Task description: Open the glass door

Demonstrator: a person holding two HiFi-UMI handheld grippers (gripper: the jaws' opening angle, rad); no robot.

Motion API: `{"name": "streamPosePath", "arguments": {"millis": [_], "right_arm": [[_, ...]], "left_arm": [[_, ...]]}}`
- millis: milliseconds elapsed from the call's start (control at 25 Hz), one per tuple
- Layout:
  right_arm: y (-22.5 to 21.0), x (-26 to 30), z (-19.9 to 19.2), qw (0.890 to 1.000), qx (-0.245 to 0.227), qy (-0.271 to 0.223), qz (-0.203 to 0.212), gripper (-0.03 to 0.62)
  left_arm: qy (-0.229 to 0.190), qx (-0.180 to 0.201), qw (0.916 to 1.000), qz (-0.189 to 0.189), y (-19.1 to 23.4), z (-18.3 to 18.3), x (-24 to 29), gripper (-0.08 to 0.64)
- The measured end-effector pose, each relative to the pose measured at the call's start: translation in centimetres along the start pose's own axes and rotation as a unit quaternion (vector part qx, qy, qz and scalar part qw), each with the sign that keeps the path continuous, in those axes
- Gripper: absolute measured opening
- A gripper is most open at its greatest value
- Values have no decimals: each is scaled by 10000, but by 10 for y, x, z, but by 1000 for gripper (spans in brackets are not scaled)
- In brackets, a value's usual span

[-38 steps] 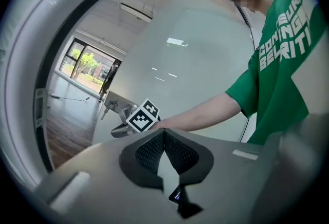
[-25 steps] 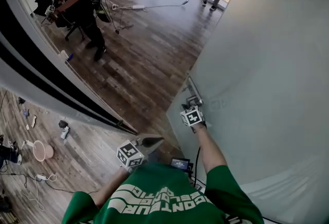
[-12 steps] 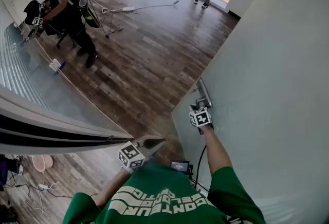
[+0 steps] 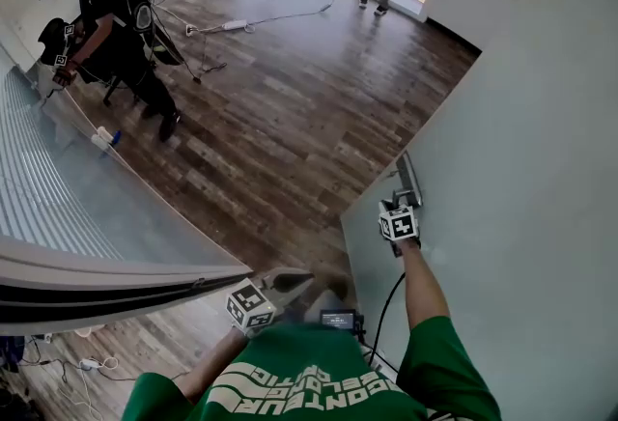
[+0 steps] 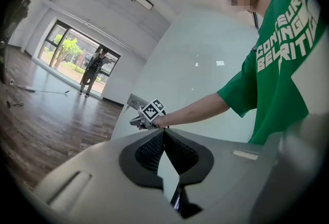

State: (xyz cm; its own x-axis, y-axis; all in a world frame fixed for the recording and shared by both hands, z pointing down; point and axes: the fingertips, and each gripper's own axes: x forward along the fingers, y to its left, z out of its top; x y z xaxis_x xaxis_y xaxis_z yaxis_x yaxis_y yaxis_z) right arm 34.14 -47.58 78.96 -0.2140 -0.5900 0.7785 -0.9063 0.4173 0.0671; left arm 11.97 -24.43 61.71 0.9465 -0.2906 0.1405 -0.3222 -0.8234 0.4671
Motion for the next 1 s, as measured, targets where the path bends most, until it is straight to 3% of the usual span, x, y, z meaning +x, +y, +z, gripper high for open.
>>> {"name": "streamPosePath", "arguments": {"millis": [240,1000], "right_arm": [[-55,-1,-6,9992,332,11,-240,-8],[-230,-31,-64,9842,1388,187,-1086,-8]], "left_arm": [[49,-11,10000,21,16,16,31,14],[245,225,9988,-370,6,47,156,14]]}}
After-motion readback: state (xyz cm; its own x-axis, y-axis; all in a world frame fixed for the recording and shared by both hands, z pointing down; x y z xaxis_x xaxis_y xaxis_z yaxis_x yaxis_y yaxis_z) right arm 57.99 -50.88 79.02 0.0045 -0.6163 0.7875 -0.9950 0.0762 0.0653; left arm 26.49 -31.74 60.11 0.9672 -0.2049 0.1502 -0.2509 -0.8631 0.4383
